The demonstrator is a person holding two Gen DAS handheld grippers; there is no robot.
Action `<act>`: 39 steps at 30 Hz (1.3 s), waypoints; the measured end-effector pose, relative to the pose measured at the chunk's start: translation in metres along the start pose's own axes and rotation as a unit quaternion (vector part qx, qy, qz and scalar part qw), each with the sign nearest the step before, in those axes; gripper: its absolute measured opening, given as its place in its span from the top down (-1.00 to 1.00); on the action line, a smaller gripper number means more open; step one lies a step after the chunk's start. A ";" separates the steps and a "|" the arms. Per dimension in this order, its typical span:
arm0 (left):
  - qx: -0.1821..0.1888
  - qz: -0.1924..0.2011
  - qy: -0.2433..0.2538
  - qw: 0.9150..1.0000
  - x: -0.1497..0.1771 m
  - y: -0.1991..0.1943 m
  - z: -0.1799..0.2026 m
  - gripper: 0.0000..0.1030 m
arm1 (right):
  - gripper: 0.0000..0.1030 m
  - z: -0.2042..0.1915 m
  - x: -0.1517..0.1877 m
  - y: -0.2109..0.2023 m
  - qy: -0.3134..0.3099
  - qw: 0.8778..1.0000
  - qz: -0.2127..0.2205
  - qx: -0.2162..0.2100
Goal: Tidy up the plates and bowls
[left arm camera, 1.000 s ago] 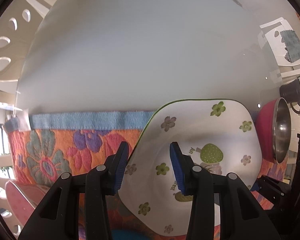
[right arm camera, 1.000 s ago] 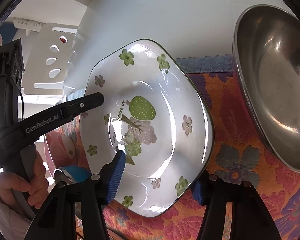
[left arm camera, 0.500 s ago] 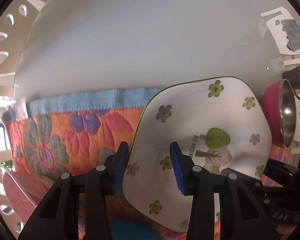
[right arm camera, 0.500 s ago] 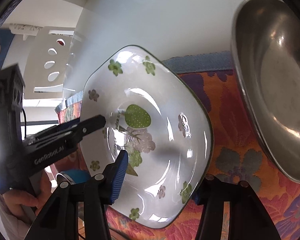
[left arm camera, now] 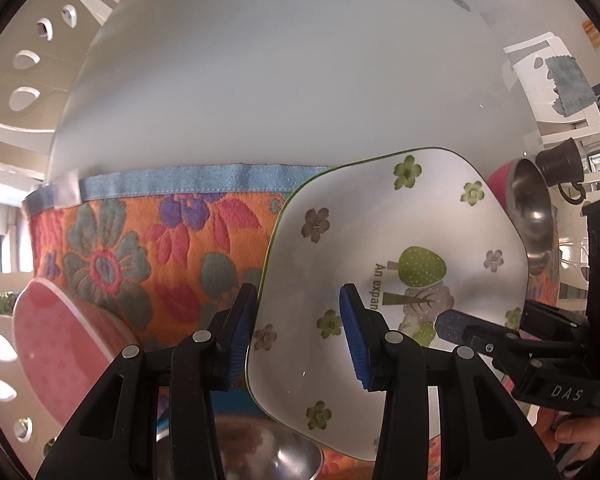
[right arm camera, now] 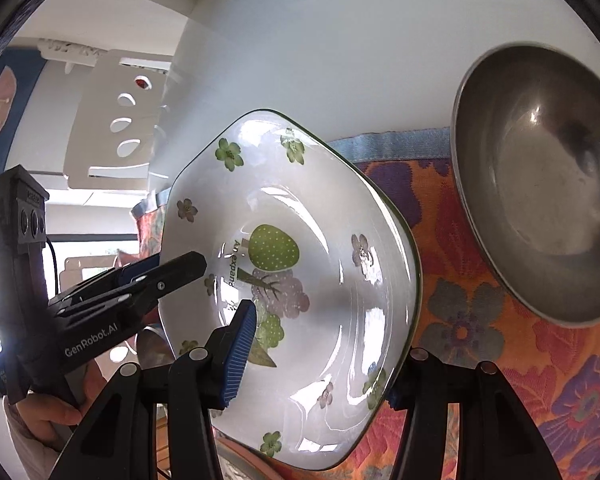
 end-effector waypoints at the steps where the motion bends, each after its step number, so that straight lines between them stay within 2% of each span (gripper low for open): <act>1: 0.002 0.003 -0.002 1.000 0.003 -0.009 -0.006 0.24 | -0.03 -0.001 0.001 -0.003 -0.002 1.000 0.001 -0.001; 6: 0.000 0.019 -0.009 1.000 0.017 -0.039 -0.011 0.24 | -0.03 -0.012 0.008 -0.020 -0.017 1.000 0.006 -0.006; 13: -0.005 0.046 -0.020 0.999 0.043 -0.079 0.001 0.24 | -0.03 -0.026 0.026 -0.045 -0.037 0.999 0.013 -0.018; 16: -0.010 0.052 -0.025 0.998 0.044 -0.083 0.016 0.24 | -0.03 -0.032 0.036 -0.055 -0.043 0.999 0.015 -0.024; 25: 0.004 0.064 -0.085 0.994 0.090 -0.087 0.005 0.24 | -0.03 -0.055 0.068 -0.067 -0.077 0.997 0.012 -0.019; 35: 0.017 0.086 -0.127 0.988 0.143 -0.101 -0.014 0.24 | -0.03 -0.079 0.103 -0.054 -0.118 0.993 -0.016 -0.019; 39: 0.015 0.096 -0.139 0.986 0.161 -0.109 -0.023 0.25 | -0.03 -0.086 0.115 -0.045 -0.120 0.991 -0.035 -0.037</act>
Point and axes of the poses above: each gripper's, at about its wrist camera, not at the fingertips, and y roughly the way its jaws point, z to its right, x to its underside, the point moved 3 cm from there along y, roughly the way its jaws point, and after that the axes turned 14 degrees about x, right-handed, at the moved point
